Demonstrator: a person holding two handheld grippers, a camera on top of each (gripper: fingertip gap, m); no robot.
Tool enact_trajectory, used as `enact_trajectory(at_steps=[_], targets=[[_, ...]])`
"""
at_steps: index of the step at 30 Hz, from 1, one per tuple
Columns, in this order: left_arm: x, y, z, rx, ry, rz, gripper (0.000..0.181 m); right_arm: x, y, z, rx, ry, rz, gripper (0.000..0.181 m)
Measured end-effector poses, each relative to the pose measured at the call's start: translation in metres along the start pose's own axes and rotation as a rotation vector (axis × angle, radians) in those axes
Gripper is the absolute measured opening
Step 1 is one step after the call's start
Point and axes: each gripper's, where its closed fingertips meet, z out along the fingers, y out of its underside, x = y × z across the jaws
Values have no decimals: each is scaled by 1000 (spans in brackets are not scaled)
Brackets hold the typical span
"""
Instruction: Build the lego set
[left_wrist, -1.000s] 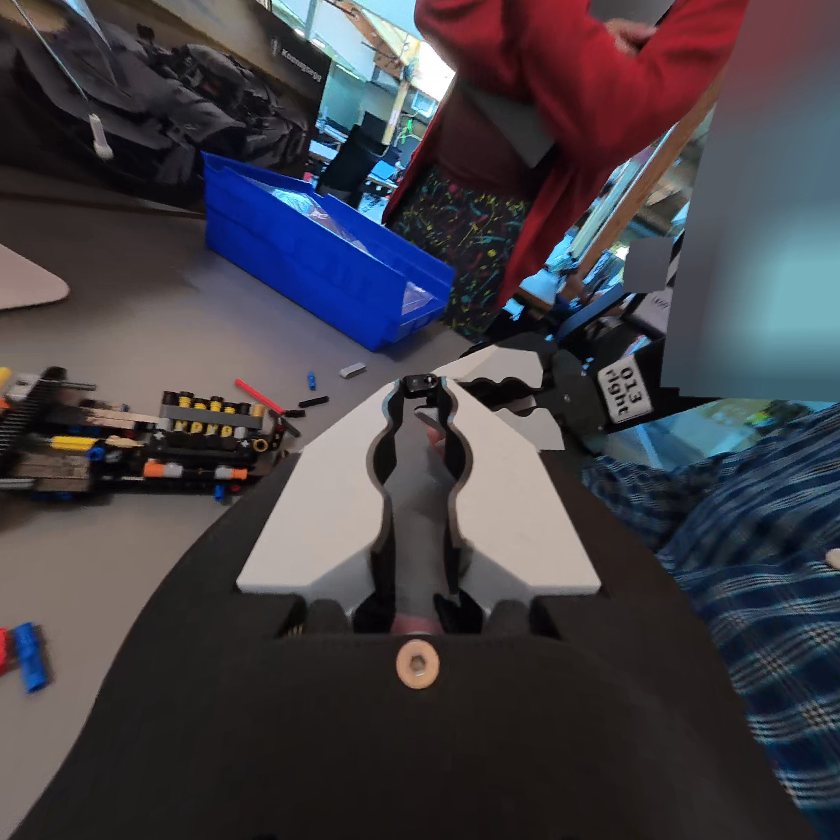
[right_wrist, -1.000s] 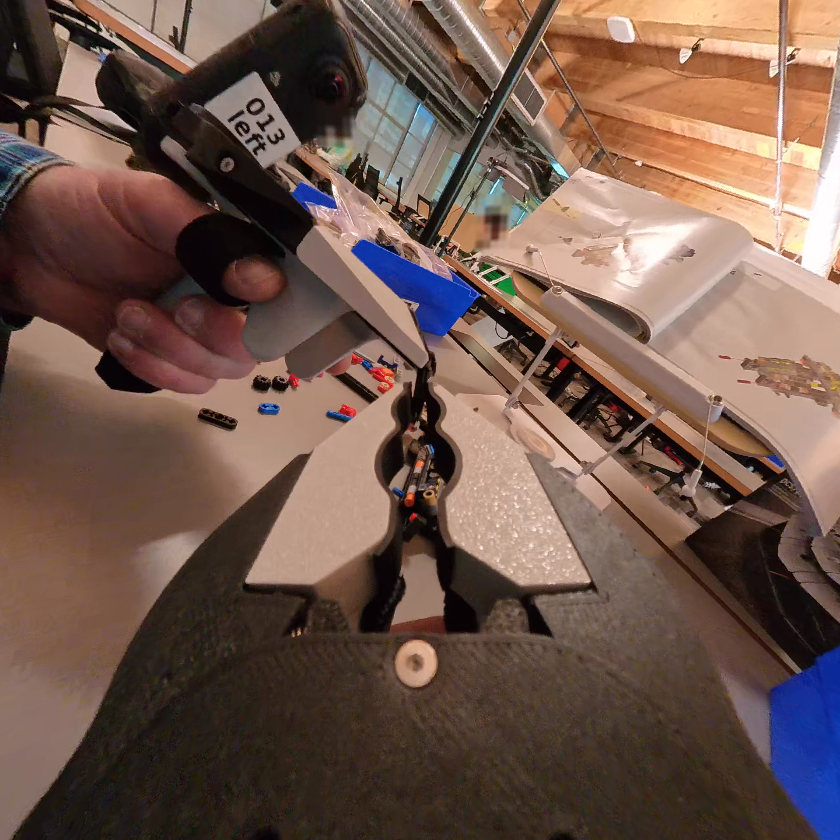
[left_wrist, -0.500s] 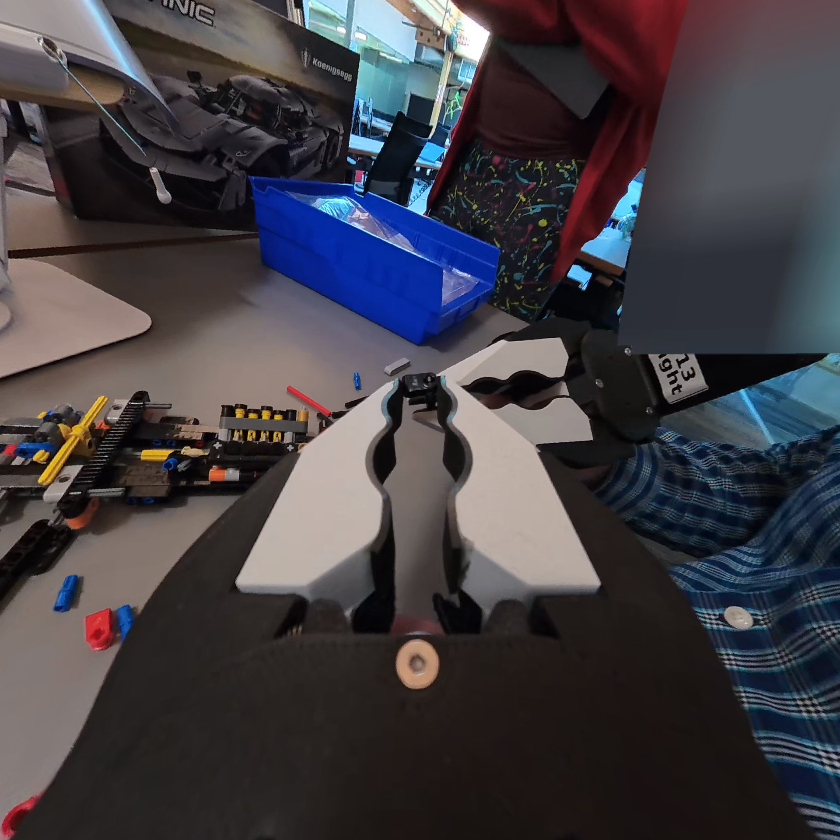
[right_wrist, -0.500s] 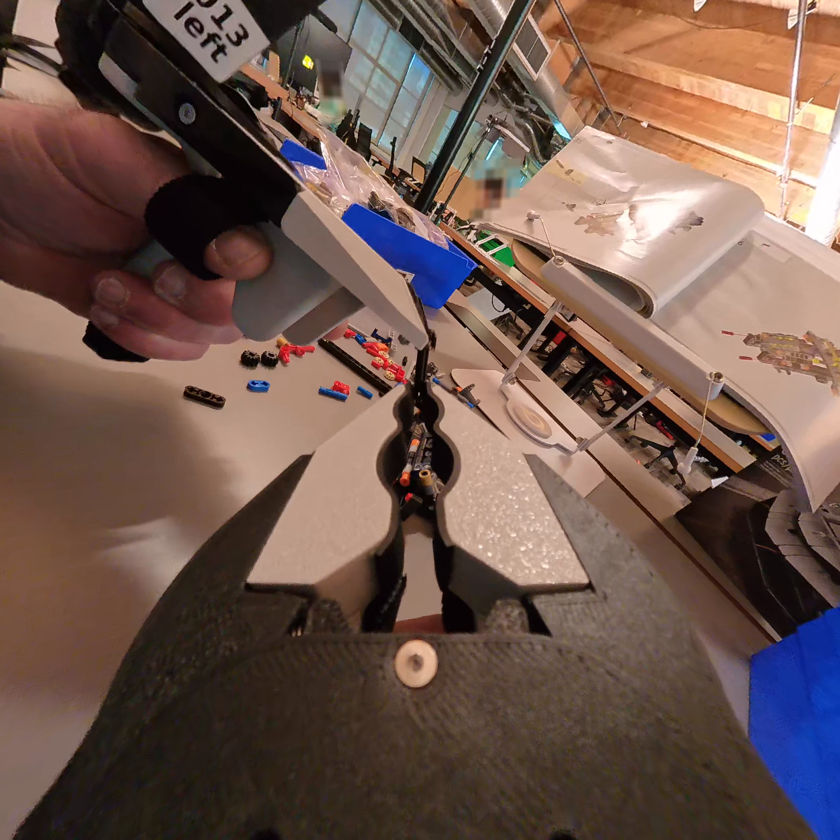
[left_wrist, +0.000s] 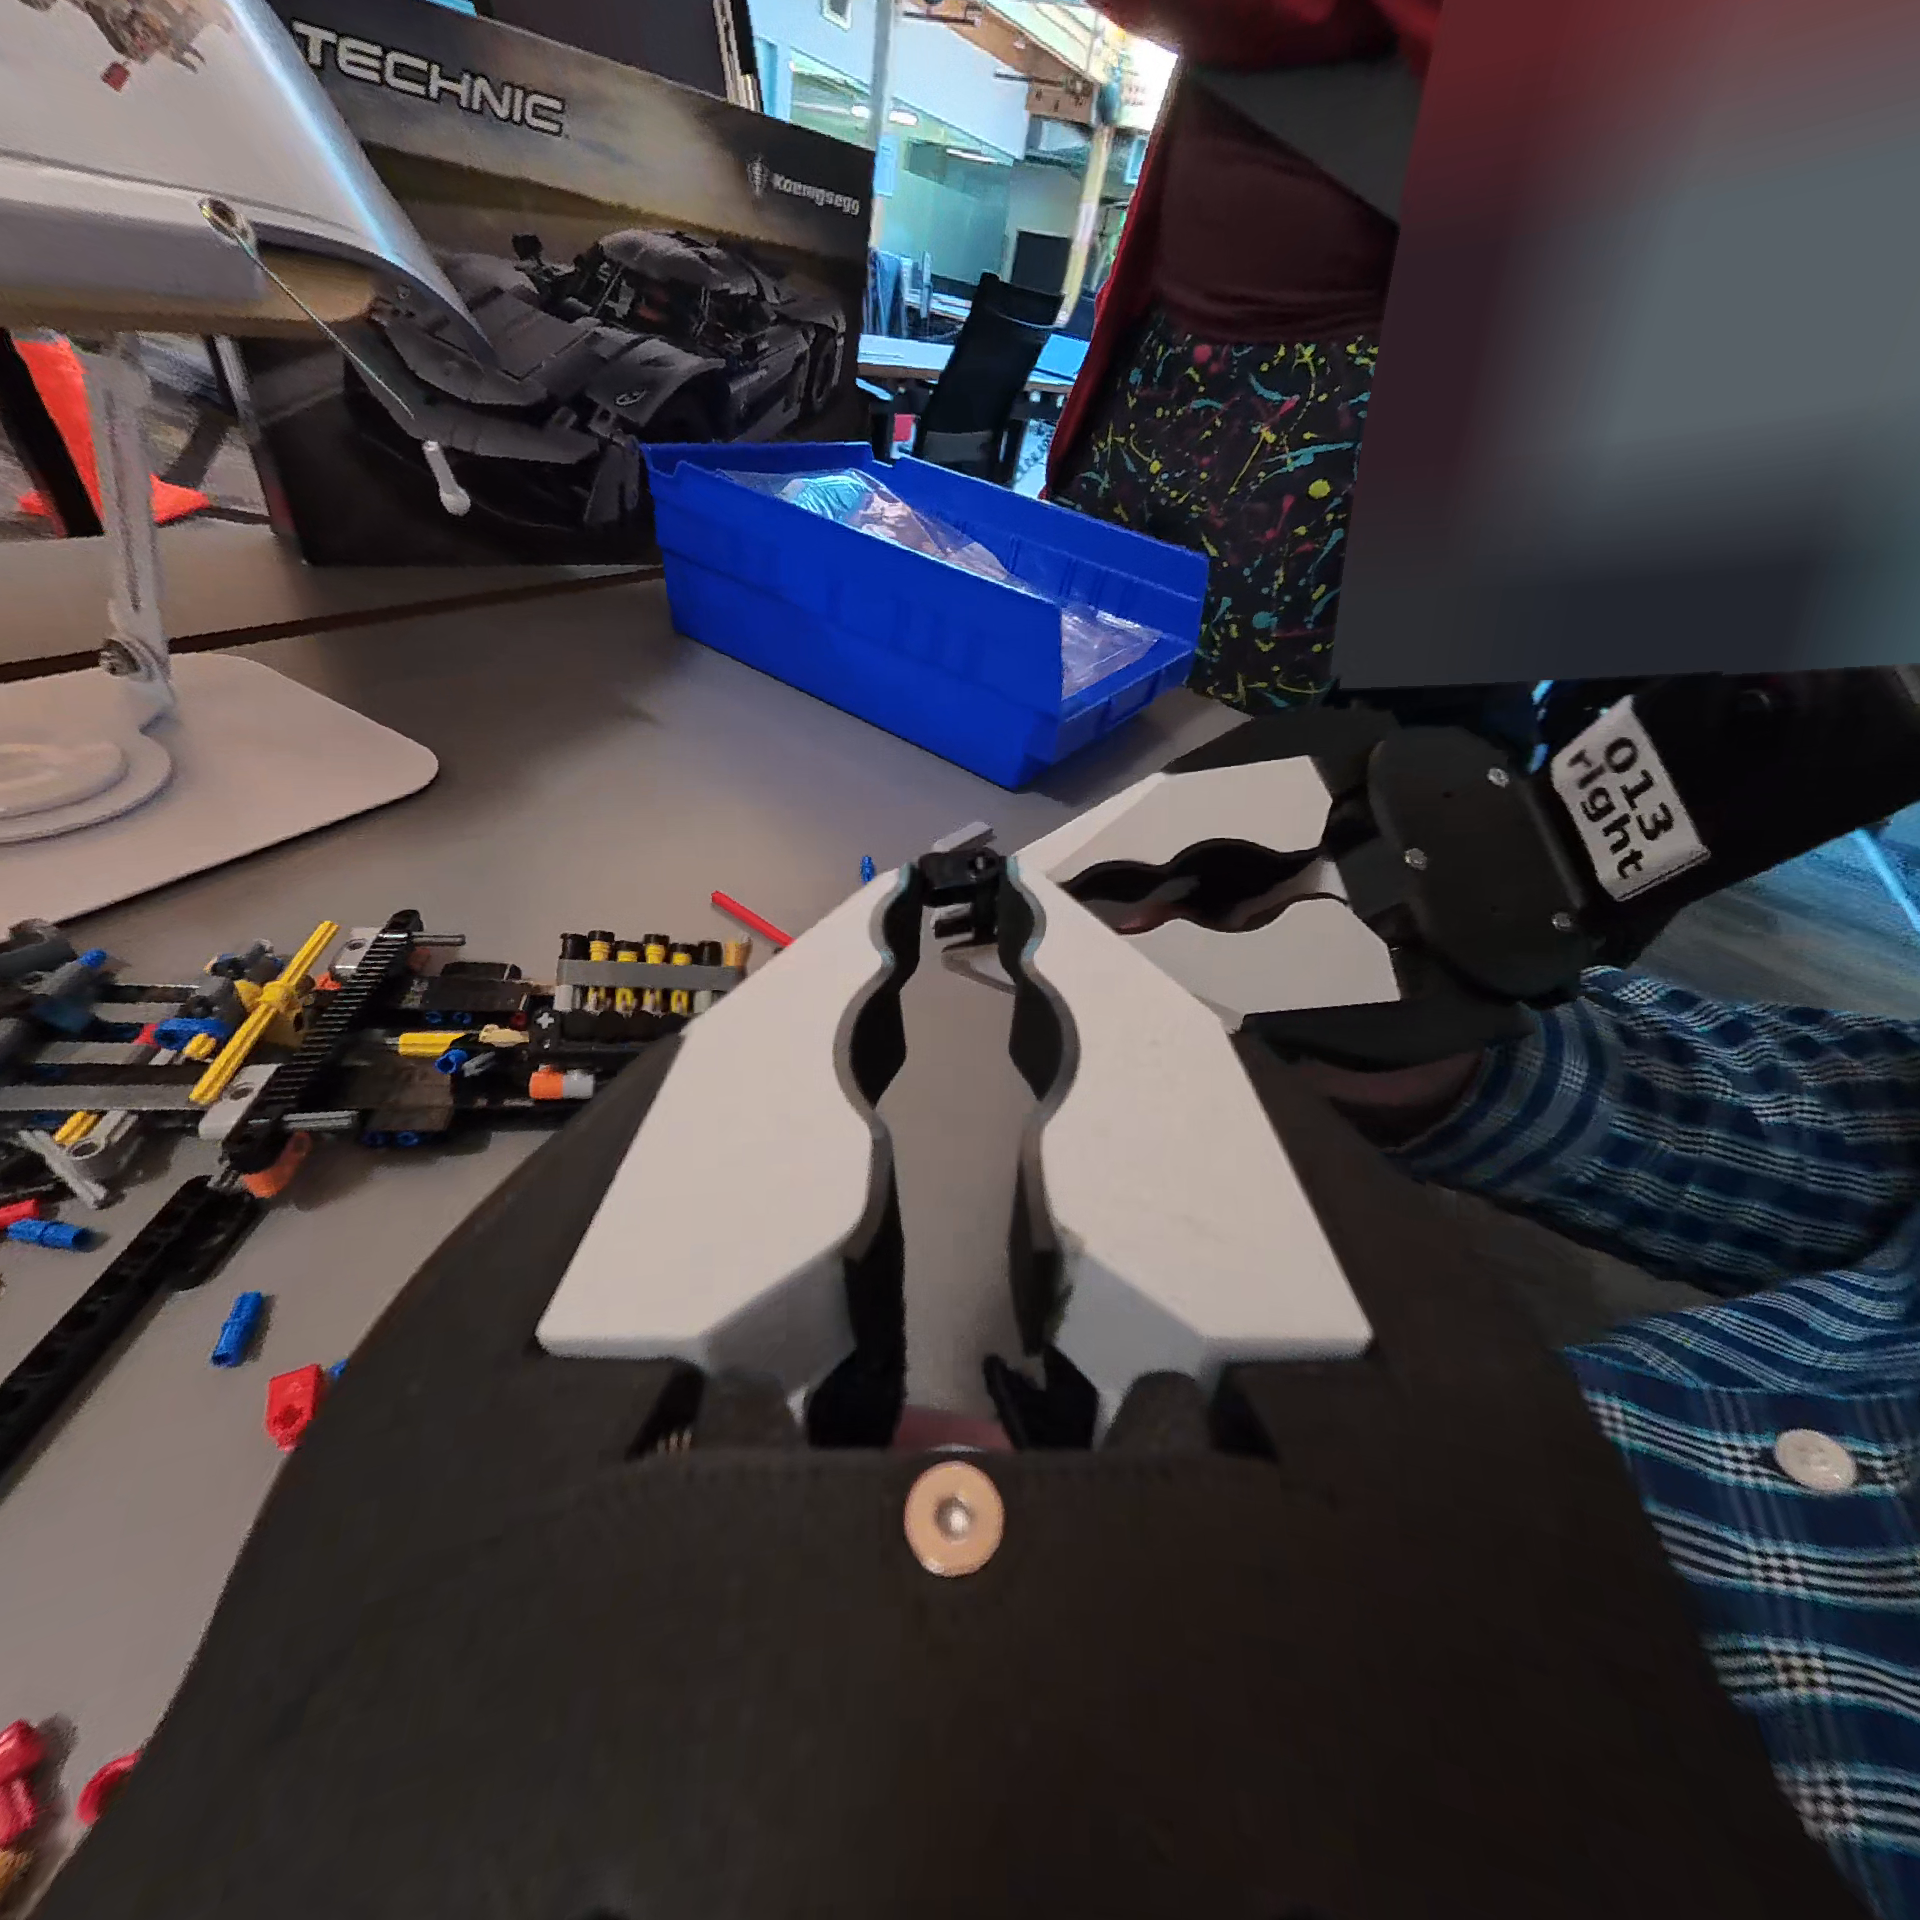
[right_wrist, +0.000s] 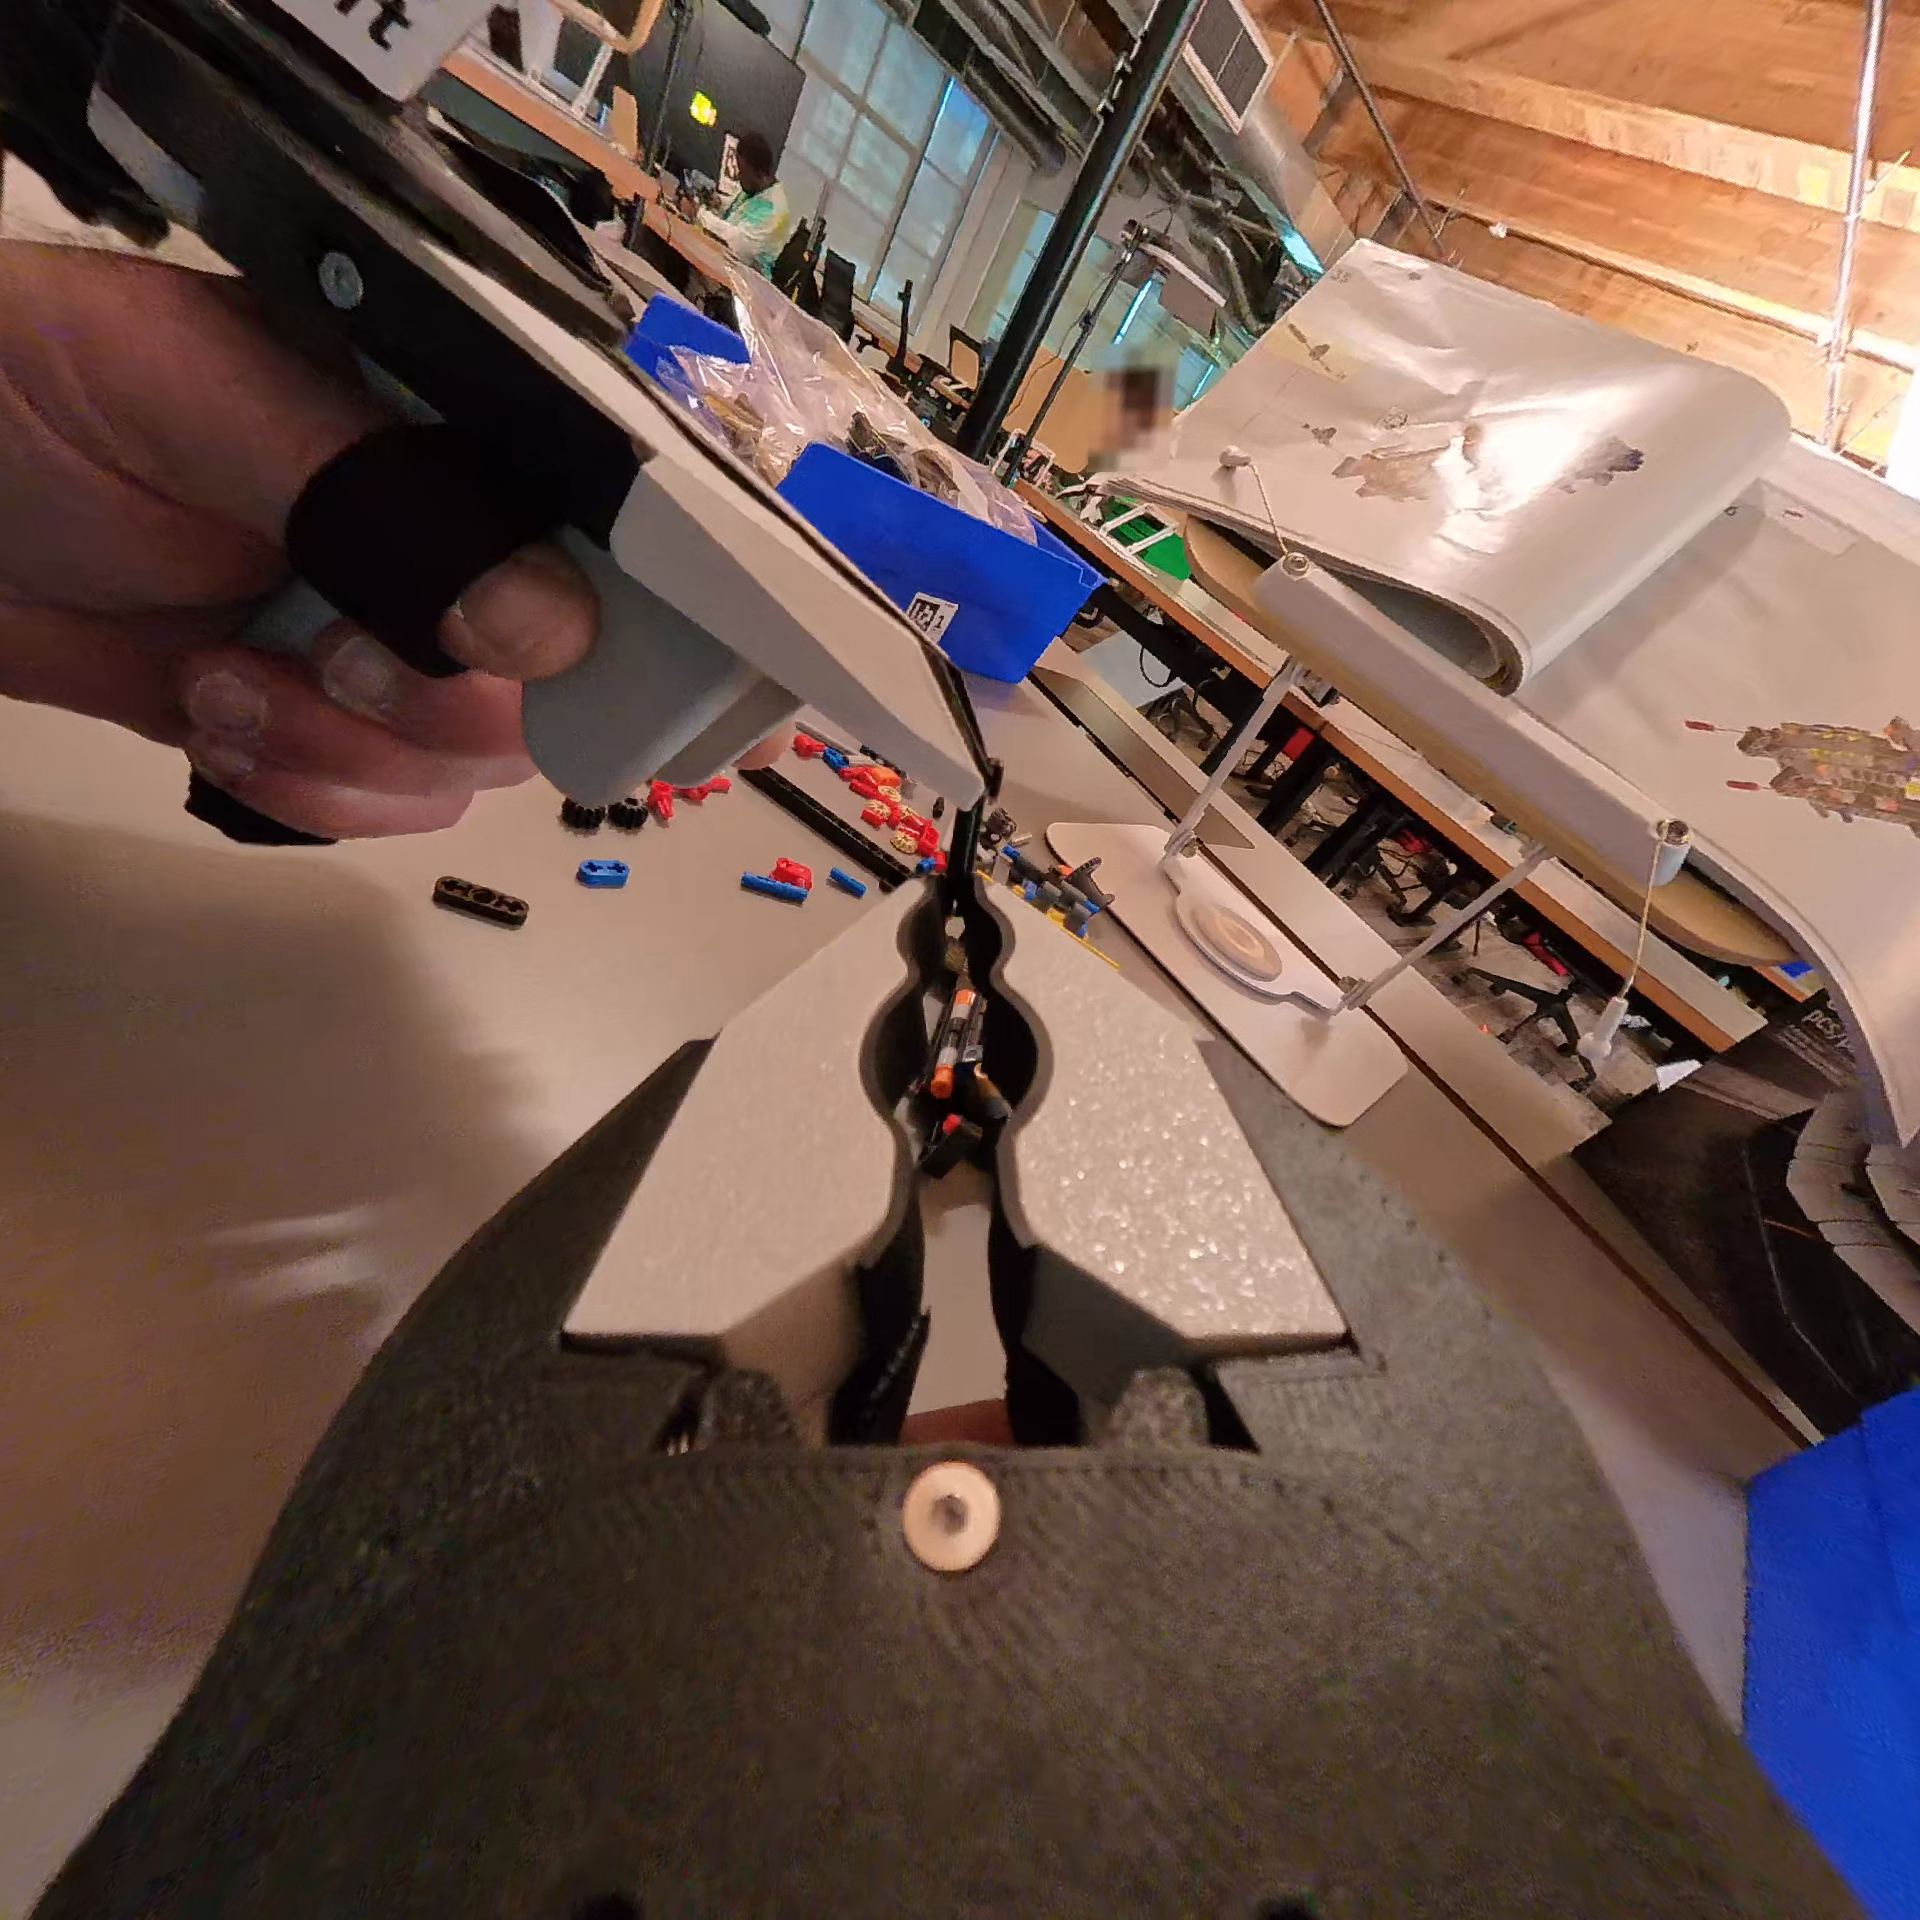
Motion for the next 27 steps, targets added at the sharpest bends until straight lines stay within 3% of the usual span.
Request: enact_trajectory(at_steps=[7,17,27], targets=[[2,-4,0,-16,-19,46,13,4,-3,-2,40,-26,66,1],[6,-11,-8,48,370,-580,20,2,-13,-9,119,-73,86,1],[18,-19,-5,109,540,-790,8,2,-18,-13,163,-106,104,2]])
